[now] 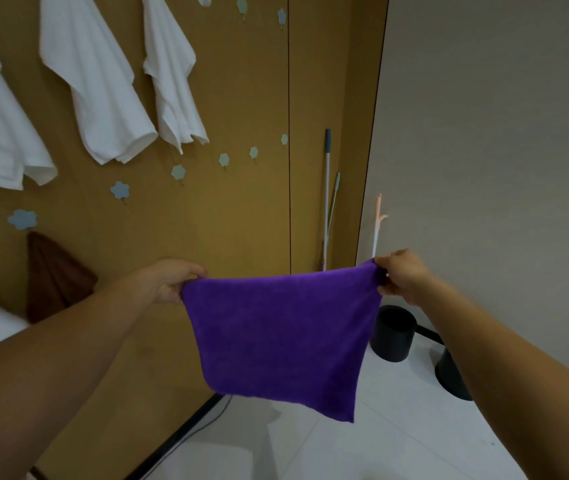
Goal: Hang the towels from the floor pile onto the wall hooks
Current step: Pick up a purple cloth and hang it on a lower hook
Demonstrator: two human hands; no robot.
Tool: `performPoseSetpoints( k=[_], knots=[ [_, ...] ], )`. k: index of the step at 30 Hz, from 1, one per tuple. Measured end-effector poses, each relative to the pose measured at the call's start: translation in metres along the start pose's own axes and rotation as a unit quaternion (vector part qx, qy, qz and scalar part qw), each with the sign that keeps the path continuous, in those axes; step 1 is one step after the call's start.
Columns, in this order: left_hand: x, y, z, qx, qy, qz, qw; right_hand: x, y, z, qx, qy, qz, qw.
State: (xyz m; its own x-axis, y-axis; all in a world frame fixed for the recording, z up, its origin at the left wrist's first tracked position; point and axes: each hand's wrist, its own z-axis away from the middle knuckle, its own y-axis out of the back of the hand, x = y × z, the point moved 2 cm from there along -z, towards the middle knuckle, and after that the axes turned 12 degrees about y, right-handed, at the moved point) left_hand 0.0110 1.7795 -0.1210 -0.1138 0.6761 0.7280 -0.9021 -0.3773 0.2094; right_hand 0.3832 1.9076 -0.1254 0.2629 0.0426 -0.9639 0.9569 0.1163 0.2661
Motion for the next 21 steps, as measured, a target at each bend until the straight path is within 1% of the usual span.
performPoseSetpoints(
  k=[3,5,6,8,9,11,12,13,14,16,17,18,19,20,21],
  knots=[
    [0.008,-0.003,0.006,-0.008,-0.051,0.075,0.996,0.003,0.001,-0.004,-0.020,0.016,0.071,0.997],
    [0.012,-0.004,0.013,-0.024,-0.076,0.066,0.995,0.003,0.002,-0.008,-0.039,0.018,0.107,0.993],
    [0.012,-0.005,0.018,-0.045,-0.076,0.032,0.996,0.003,0.002,-0.011,-0.047,0.016,0.117,0.992],
    [0.008,-0.006,0.026,-0.079,-0.060,-0.078,0.992,0.004,0.000,-0.014,-0.056,0.012,0.116,0.992],
    [0.004,-0.006,0.027,-0.075,-0.054,-0.129,0.987,0.005,-0.002,-0.015,-0.056,0.013,0.110,0.992],
    [-0.003,-0.007,0.023,-0.015,-0.065,-0.218,0.974,0.009,-0.006,-0.017,-0.047,0.024,0.087,0.995],
    [-0.005,-0.008,0.021,0.026,-0.082,-0.271,0.959,0.012,-0.009,-0.017,-0.042,0.029,0.056,0.997],
    [-0.006,-0.010,0.019,0.062,-0.097,-0.334,0.936,0.015,-0.011,-0.018,-0.044,0.030,0.013,0.998],
    [-0.006,-0.013,0.018,0.097,-0.104,-0.402,0.905,0.017,-0.012,-0.018,-0.059,0.028,-0.029,0.997],
    [-0.006,-0.016,0.019,0.177,-0.105,-0.529,0.824,0.017,-0.012,-0.016,-0.135,0.014,-0.074,0.988],
    [-0.007,-0.017,0.018,0.206,-0.103,-0.568,0.790,0.017,-0.011,-0.015,-0.181,0.002,-0.079,0.980],
    [-0.010,-0.017,0.016,0.225,-0.096,-0.593,0.767,0.017,-0.010,-0.014,-0.218,-0.010,-0.079,0.973],
    [-0.013,-0.016,0.012,0.229,-0.084,-0.602,0.760,0.018,-0.008,-0.014,-0.240,-0.020,-0.076,0.968],
    [-0.016,-0.013,0.008,0.224,-0.073,-0.589,0.773,0.019,-0.006,-0.015,-0.250,-0.022,-0.069,0.966],
    [-0.019,-0.011,0.005,0.215,-0.069,-0.562,0.796,0.020,-0.006,-0.015,-0.248,-0.020,-0.056,0.967]
  ],
)
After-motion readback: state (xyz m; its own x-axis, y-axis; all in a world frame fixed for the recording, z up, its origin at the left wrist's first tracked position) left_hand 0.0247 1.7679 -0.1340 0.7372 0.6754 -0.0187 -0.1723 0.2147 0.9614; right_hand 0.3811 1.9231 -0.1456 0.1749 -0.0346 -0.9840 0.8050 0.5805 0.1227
